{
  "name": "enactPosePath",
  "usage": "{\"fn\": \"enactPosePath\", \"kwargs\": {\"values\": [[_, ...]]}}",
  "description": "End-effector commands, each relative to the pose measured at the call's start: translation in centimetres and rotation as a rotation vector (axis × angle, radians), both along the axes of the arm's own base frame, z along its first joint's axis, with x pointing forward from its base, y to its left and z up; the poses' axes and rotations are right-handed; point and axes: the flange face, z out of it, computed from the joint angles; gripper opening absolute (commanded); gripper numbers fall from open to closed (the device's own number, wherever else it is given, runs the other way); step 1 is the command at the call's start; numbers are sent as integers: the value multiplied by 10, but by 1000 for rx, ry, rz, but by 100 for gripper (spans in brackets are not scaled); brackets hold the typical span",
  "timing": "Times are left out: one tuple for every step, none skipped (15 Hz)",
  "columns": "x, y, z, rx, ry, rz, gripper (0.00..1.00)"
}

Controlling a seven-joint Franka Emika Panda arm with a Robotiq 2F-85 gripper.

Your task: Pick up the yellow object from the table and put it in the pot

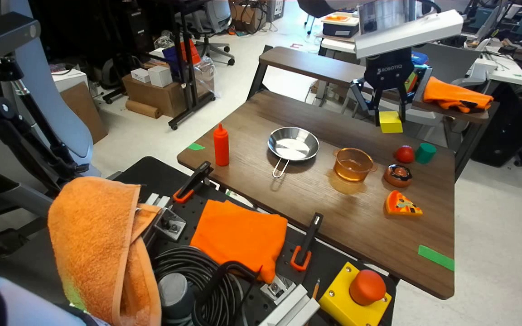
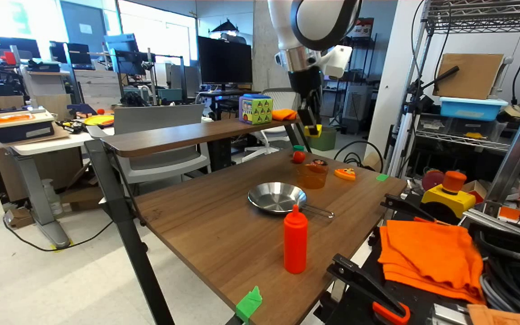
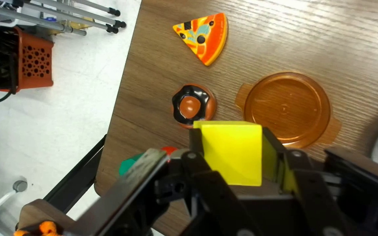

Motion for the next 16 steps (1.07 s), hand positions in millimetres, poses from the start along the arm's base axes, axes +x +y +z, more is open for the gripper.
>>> {"fn": "enactPosePath", "kwargs": {"values": [[3,1,6,-38,-9,19,20],[0,0,7,-39,-21,23,20],[-4,-2,8,-39,-33,28,20],[-9,-5,8,-39,-54,32,20],[-14,-8,8,-35,-71,25,20],[-20,-10,6,-31,-96,22,20],[-26,-10,4,-27,-123,21,20],[-31,-11,2,-28,-148,22,20],[-36,-10,0,-30,-166,22,20],[-41,-9,-2,-34,-185,24,20],[-45,-8,-4,-39,-200,28,20],[-48,-7,-6,-46,-210,29,20],[-49,-5,-7,-55,-218,29,20],[-51,-4,-8,-66,-221,21,20],[-52,-2,-8,-75,-221,18,20],[-53,0,-9,-82,-225,20,20]]}}
